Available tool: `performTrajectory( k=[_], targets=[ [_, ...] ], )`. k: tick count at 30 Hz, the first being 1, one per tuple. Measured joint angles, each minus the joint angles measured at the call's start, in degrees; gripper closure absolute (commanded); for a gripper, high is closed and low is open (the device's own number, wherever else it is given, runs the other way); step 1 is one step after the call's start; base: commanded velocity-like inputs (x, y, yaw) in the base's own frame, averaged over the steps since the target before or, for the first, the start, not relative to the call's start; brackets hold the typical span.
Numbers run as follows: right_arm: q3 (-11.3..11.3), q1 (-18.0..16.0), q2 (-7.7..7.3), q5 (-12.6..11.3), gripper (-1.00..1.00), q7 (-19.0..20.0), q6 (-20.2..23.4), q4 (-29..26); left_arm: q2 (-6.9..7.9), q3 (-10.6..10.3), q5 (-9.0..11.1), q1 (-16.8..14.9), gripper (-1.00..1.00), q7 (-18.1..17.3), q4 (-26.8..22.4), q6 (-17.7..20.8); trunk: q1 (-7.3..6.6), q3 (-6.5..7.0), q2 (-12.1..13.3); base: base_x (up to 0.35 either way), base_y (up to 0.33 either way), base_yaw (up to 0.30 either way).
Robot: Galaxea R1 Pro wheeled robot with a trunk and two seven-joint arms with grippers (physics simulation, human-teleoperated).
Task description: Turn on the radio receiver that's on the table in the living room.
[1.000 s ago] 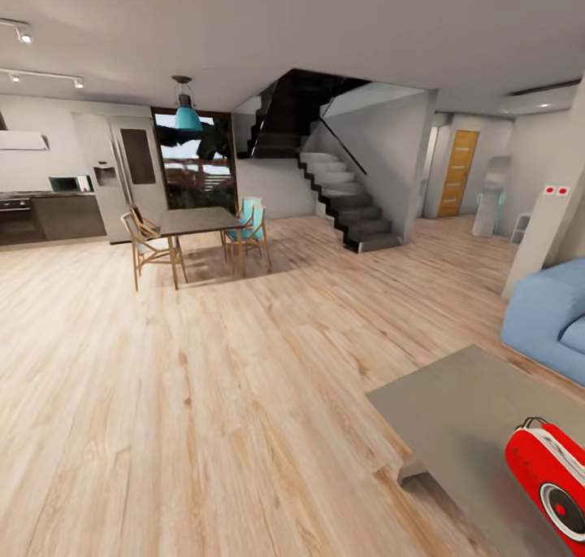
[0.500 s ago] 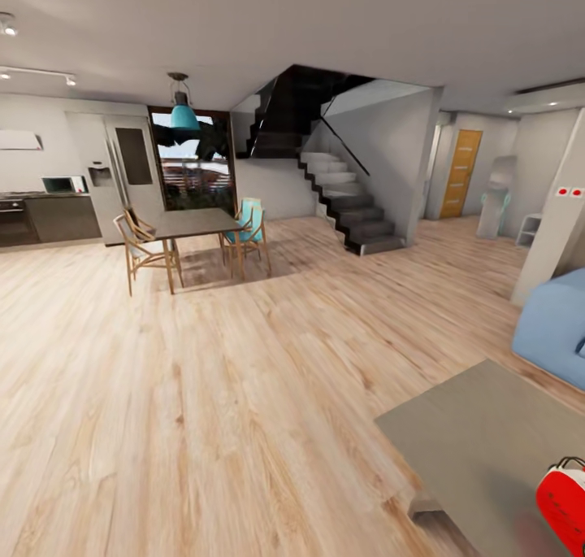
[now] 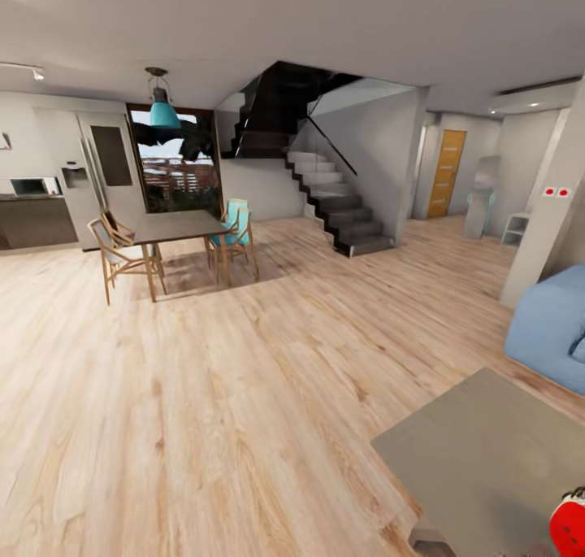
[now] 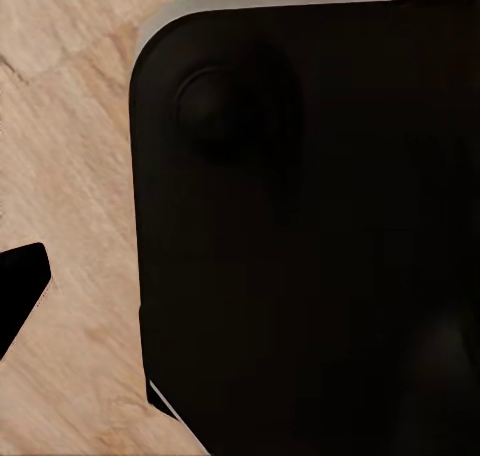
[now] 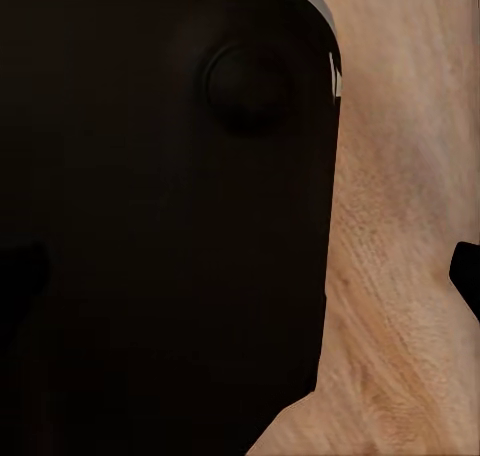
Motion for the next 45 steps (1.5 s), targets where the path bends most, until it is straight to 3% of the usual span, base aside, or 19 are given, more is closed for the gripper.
performTrajectory(
  k=[45],
  targets=[
    [-0.1, 0.0, 0.00, 0.0, -1.00, 0.1, 0.1, 0.0, 0.14, 0.1, 0.0, 0.0, -1.00, 0.0, 0.0, 0.0, 0.00, 0.00, 0.0, 0.003, 0.000, -0.283]
  ],
)
